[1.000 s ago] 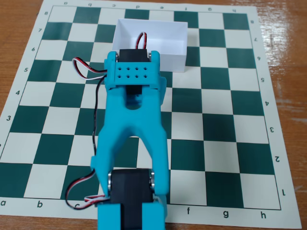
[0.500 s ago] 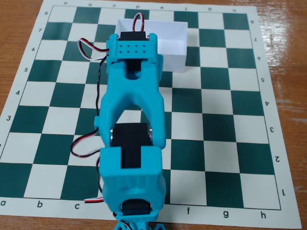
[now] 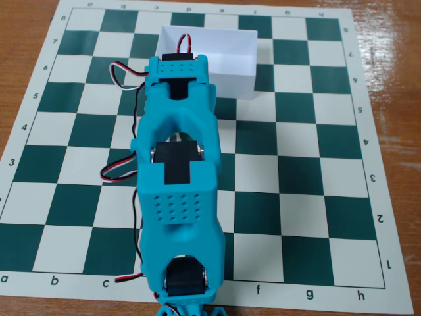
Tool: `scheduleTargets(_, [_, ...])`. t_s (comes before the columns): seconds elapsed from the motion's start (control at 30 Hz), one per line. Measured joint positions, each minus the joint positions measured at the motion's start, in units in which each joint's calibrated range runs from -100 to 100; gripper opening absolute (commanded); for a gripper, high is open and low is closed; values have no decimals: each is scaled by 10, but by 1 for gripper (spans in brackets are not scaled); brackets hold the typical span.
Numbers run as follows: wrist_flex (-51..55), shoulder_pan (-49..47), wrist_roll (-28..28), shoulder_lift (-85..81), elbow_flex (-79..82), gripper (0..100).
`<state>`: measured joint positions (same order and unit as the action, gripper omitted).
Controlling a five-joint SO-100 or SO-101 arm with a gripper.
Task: Grab the toy horse and put it in the box.
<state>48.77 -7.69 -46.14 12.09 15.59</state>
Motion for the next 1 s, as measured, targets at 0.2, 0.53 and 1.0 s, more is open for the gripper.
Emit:
scheduleTargets(0.2, [-21, -13, 15, 38, -13, 34])
scheduleTargets(0.53, [-52, -28, 27, 71, -14, 0])
scheduleTargets(1.0, [-117, -29, 15, -45, 49, 0])
